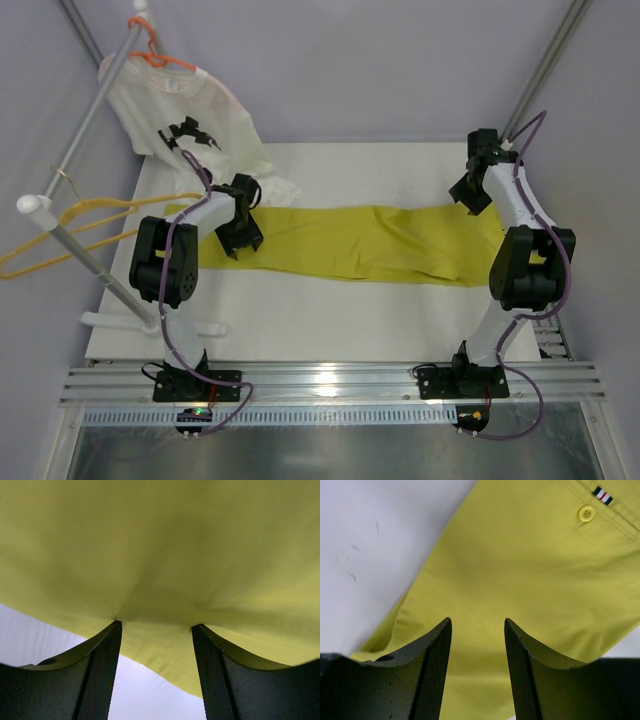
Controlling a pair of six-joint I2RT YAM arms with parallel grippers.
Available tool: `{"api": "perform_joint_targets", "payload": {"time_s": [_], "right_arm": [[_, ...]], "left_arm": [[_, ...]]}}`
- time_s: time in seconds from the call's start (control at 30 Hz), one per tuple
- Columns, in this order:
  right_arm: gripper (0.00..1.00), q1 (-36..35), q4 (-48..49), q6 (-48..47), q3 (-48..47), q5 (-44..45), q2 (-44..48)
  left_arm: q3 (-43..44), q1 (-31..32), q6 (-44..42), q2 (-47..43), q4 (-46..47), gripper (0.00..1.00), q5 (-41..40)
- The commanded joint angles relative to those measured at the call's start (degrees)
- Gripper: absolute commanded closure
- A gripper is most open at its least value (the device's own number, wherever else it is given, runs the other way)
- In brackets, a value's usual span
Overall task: Place the trousers on the hanger
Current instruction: Fold the trousers
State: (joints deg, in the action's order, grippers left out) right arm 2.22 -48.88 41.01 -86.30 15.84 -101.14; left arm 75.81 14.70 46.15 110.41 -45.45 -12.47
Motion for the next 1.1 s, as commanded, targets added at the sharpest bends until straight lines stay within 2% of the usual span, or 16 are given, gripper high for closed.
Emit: {"api": "perform_joint_targets", "payload": {"time_s": [0.0,0.1,0.23,0.37,0.53,0.67,0.8,0.9,1.07], "right_arm": [[0.5,3.8,-6.0,7.7,-7.9,3.2,-5.3],[0.51,4.4,-7.4,8.6,-15.2,2.5,-11.7],[0.53,4.5,-16.9,15.0,-29.5,5.3,-20.8],[0.55,4.9,-22.0,19.3,-38.1,6.2,-28.7],[0.55,5.3,-18.4,20.3,-38.2,5.9,-30.4],[0.55,6.0,-18.4,21.6,-36.8,6.4,-31.7],[0.55,6.3,-16.7,21.7,-36.2,6.1,-33.6],[0.55,6.5,-15.5,21.6,-36.1,5.9,-34.6],[0.57,6.7,-14.8,21.0,-34.8,5.4,-36.0]], "left_arm": [[-1.8,-2.1,0.1,2.3,-3.6,0.41,-6.9],[-1.7,-2.5,0.1,2.3,-3.7,0.41,-7.5],[-1.3,-2.9,0.3,3.2,-4.5,0.41,-8.6],[-0.4,-3.4,0.5,4.1,-4.6,0.43,-7.7],[1.6,-1.8,-1.4,-0.8,-4.6,0.41,-9.7],[6.5,1.5,-2.1,-3.8,-5.9,0.41,-9.9],[7.9,5.1,-3.7,-5.3,0.2,0.41,-7.1],[8.2,6.3,-5.3,-2.7,3.9,0.41,-1.8],[9.8,6.4,-4.9,3.5,3.5,0.41,-2.2]]}}
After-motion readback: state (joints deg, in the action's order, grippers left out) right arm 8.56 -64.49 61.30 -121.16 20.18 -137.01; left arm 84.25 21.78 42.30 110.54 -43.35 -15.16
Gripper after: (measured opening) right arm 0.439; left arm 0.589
